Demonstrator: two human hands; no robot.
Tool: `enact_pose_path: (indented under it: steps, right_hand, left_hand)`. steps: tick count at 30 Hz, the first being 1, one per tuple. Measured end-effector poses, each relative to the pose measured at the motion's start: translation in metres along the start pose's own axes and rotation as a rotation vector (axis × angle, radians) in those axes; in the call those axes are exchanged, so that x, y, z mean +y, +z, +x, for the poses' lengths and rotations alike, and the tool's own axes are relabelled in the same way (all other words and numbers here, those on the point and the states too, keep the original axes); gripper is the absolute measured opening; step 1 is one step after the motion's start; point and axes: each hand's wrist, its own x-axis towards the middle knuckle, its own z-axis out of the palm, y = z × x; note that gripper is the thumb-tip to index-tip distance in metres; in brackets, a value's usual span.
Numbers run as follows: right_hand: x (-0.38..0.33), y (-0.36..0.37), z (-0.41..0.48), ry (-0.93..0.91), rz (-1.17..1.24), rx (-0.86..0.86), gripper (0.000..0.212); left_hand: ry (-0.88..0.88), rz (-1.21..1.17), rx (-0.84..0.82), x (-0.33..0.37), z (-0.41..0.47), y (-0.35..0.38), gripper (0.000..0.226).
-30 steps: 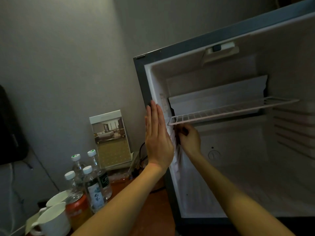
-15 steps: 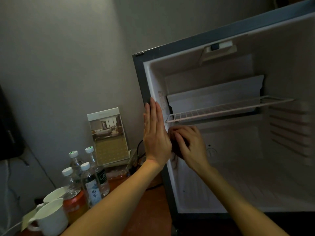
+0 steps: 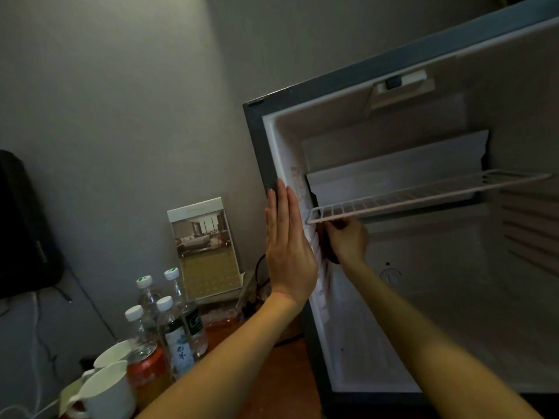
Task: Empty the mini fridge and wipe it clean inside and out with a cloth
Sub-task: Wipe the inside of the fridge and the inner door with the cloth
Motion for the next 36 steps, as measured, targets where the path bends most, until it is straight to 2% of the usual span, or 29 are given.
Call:
enact_pose_path:
  steps: [3, 5, 7, 10, 12, 15, 19, 22, 24, 25, 29, 33, 36]
  right_hand:
    - [0.001, -0.002, -0.021, 0.045, 0.117, -0.018, 0.021]
    - [0.002, -0.008, -0.042, 0.042, 0.197, -0.036, 0.012]
    - [-0.003, -0.017, -0.063, -0.047, 0.258, -0.039, 0.008]
    - [-0.019, -0.025, -0.088, -0.190, 0.366, -0.025, 0.015]
    - [-0.024, -0.024, -0.097, -0.213, 0.425, -0.002, 0.017]
    - [-0.025, -0.017, -0.087, -0.116, 0.452, 0.029, 0.018]
    - [-0.006, 0.005, -0.037, 0.197, 0.440, 0.077, 0.016]
    - [0.003, 0.024, -0.002, 0.368, 0.577, 0.152, 0.004]
    - [0.001, 0.031, 0.004, 0.451, 0.758, 0.227, 0.025]
    - [-0.003, 0.029, 0.000, 0.463, 0.823, 0.222, 0.027]
    - [-0.016, 0.012, -0.027, 0.355, 0.889, 0.023, 0.010]
    - [-0.034, -0.006, -0.060, 0.273, 0.800, -0.007, 0.016]
    - [-0.041, -0.016, -0.082, 0.259, 0.798, -0.015, 0.024]
  left_hand:
    - [-0.003, -0.014, -0.007, -0.001, 0.000, 0.000, 0.050]
    - [0.006, -0.008, -0.006, 0.000, 0.000, -0.001, 0.050]
    - [0.006, -0.018, -0.005, 0.000, 0.000, -0.001, 0.050]
    - [-0.018, -0.033, 0.013, 0.001, -0.002, 0.000, 0.066]
    - [-0.022, -0.044, 0.011, 0.001, -0.002, -0.001, 0.068]
    - [-0.025, -0.059, -0.012, 0.002, -0.003, -0.002, 0.059]
    - [-0.017, -0.078, 0.007, 0.003, -0.002, -0.002, 0.052]
    - [0.028, -0.086, 0.012, -0.001, -0.004, 0.001, 0.050]
    - [0.031, -0.099, 0.020, -0.002, -0.004, 0.002, 0.049]
    - [0.032, -0.105, 0.024, -0.002, -0.004, 0.003, 0.050]
    - [0.034, -0.115, 0.033, -0.002, -0.005, 0.003, 0.067]
    - [-0.008, -0.101, 0.022, -0.001, -0.006, 0.003, 0.065]
    - [-0.008, -0.084, 0.020, 0.000, -0.005, 0.002, 0.081]
